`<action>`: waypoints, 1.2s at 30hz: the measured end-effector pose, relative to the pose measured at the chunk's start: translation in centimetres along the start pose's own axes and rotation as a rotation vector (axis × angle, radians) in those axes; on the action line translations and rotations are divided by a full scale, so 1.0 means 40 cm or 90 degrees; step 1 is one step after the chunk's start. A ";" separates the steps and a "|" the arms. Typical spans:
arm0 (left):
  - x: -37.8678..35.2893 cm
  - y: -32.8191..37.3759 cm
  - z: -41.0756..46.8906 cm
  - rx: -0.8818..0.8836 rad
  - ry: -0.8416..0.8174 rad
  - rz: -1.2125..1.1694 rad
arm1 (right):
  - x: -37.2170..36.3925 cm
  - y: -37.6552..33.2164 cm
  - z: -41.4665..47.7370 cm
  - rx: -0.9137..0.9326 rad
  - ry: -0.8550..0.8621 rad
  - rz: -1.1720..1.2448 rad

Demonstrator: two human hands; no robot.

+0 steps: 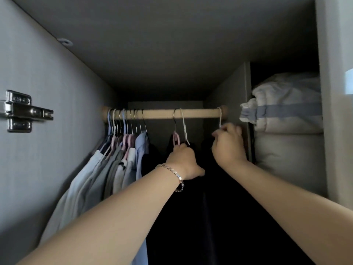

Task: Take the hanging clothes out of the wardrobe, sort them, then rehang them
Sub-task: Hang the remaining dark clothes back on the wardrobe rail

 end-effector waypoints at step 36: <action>-0.061 -0.099 0.000 -0.001 -0.066 -0.487 | -0.159 -0.111 0.057 -0.169 -0.293 0.231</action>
Point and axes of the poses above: each hand's wrist, its own z-axis towards the middle knuckle, its own x-axis out of the back of the hand, y = z × x, the point moved 5 cm from there along z, towards the middle knuckle, and after that the axes turned 12 degrees about z, right-handed, at the moved point
